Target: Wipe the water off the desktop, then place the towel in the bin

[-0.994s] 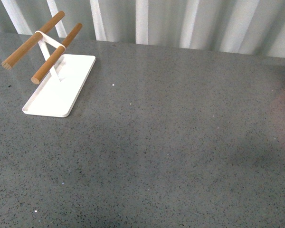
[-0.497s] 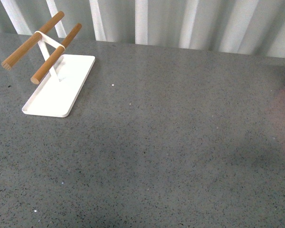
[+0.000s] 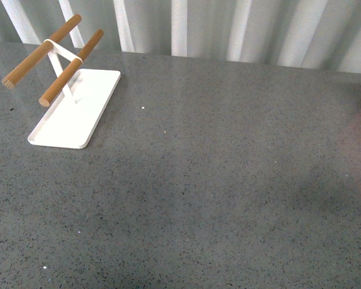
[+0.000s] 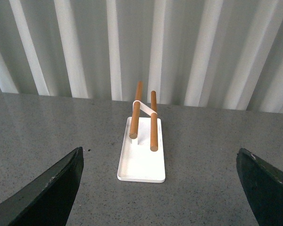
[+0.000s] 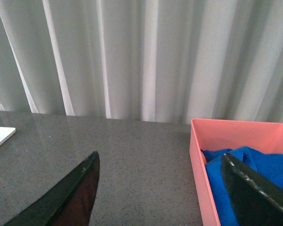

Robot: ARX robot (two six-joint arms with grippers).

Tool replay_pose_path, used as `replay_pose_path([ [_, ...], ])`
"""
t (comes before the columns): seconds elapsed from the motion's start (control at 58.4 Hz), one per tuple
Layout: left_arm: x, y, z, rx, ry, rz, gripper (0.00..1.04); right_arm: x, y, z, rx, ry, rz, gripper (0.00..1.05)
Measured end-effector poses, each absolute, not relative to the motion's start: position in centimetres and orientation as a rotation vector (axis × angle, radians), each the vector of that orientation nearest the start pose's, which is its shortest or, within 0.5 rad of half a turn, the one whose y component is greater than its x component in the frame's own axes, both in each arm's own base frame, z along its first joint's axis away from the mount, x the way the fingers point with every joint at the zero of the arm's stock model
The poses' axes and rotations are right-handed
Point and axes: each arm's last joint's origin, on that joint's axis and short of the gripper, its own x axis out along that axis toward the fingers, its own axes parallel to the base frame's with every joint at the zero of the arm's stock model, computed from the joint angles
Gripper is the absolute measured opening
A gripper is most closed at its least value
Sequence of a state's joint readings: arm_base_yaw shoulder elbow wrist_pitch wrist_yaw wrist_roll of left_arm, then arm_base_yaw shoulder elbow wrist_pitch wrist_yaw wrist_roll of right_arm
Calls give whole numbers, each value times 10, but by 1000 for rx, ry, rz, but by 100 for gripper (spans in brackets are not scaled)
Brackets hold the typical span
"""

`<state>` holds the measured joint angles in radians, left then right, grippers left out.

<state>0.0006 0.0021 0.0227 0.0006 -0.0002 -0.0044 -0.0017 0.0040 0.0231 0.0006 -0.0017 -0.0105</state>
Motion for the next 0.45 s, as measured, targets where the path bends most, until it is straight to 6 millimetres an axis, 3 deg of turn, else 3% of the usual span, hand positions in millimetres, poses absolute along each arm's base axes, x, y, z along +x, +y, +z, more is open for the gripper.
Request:
replay_pose_path([
  [0.086,96,0,171,-4,-21,0,98,96,0,171,-10,-20,0,100],
  [0.445,96,0,171,-4,-21,0,98,96,0,171,-10,-20,0,98],
])
